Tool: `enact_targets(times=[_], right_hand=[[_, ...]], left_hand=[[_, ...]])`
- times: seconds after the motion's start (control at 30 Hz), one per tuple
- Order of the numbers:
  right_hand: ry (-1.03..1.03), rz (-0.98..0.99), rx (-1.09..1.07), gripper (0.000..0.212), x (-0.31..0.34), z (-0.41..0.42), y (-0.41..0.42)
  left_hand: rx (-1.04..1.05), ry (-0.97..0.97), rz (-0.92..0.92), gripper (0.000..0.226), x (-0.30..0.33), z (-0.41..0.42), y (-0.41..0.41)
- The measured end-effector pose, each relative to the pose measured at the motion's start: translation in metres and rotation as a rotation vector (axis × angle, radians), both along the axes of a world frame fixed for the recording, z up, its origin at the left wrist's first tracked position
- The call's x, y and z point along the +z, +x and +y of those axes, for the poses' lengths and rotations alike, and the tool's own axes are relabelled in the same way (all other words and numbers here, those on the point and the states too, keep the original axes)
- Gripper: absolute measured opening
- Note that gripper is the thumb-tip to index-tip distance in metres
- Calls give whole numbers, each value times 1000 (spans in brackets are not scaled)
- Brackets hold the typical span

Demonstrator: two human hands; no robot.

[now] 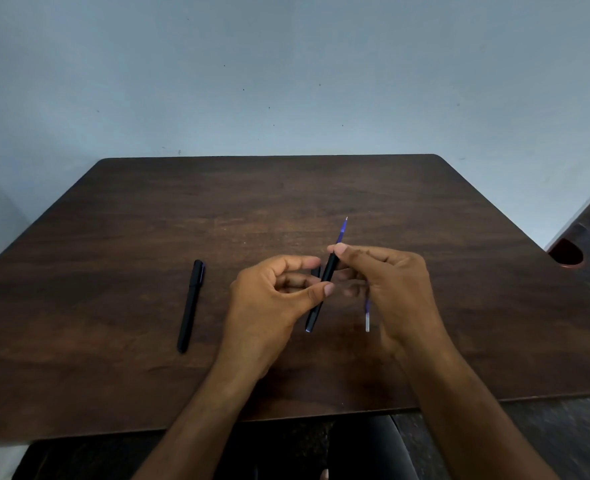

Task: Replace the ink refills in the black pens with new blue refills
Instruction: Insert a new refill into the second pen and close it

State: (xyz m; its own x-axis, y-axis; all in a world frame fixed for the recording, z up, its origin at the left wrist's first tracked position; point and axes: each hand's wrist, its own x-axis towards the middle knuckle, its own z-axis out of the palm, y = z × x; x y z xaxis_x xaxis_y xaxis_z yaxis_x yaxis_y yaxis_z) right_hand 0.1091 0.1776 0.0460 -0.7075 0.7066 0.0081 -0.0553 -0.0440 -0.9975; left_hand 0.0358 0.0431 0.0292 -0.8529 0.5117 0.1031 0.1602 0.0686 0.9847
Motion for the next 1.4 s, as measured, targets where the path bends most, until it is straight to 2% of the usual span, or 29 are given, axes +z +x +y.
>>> enact_targets(times=[0.17,0.7,0.8,0.97,1.17,1.27,1.4], right_hand=[[8,0,-42,9,1,9,1],[185,138,-211,16,28,50,-5],[278,3,-147,16,22,55,-6],[393,-436,0,22,3,57,-10],[586,-645,-17,25,-2,51,-15],[543,-603,-45,20,-6,48,-14],[563,-913,15,28,-8,52,-31]], left_hand=[[-22,7,-30,27,-3,1,5],[6,-10,-17,24,-7,-11,-3],[42,25,-4,24,-6,-9,-3],[18,-1,5,25,-8,-5,0],[72,-80,139,23,-13,-3,-2],[45,-55,103,24,-14,-2,-4],[21,-44,99,24,-15,0,-4]])
